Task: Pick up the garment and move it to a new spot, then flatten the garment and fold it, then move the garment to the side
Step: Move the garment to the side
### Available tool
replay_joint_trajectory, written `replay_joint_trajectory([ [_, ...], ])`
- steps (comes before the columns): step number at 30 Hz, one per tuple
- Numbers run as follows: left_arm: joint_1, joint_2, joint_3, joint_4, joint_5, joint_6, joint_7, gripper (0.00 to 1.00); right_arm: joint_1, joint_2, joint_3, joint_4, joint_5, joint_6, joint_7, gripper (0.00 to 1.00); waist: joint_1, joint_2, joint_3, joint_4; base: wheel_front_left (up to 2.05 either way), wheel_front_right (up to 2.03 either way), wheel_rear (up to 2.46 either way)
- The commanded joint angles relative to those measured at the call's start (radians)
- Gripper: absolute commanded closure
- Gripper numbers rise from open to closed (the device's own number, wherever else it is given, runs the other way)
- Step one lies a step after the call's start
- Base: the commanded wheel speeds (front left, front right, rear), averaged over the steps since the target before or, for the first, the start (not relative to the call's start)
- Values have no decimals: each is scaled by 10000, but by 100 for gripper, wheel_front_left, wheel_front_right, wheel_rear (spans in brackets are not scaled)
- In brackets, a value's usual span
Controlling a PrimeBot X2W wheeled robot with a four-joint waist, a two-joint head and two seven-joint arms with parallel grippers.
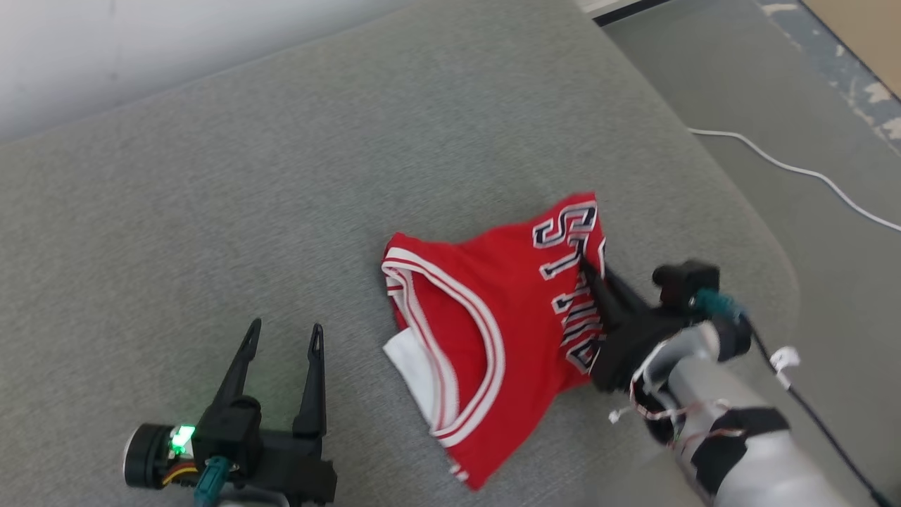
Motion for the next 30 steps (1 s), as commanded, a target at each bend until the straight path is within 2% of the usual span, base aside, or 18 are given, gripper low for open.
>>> replay_joint_trajectory([
  [1,-320,28,-51,-202,168,49,-28,0,-585,-105,-266,49,-215,-29,-46,100,-2,-1,668,826,0,0,0],
  [6,-780,29,-445,-692,408,61,-30,0,-1834,-516,-1279,312,-691,-29,-45,100,-2,-1,1520,1996,0,0,0],
  [10,-1081,29,-718,-984,476,118,-28,0,-2784,-1086,-2203,839,-1282,-29,-44,100,-2,-1,2066,2915,0,0,0],
  [11,-1081,29,-718,-984,476,118,-28,0,-2784,-1086,-2203,839,-1282,-29,-44,100,-2,-1,2066,2915,0,0,0],
  [17,-1274,43,-979,-1331,576,289,-28,0,-3990,-2300,-4031,2324,-2065,-27,-46,100,-2,-1,2622,4060,0,0,0],
  [25,-1230,139,-1057,-1687,561,503,-28,0,-4347,-4216,-6574,3361,-3514,-29,-46,100,-2,-1,2805,4652,0,0,0],
  [30,-1197,197,-1046,-1744,486,545,-28,0,-3944,-4955,-8245,3533,-4687,-29,-46,100,-2,-1,2719,4705,0,0,0],
])
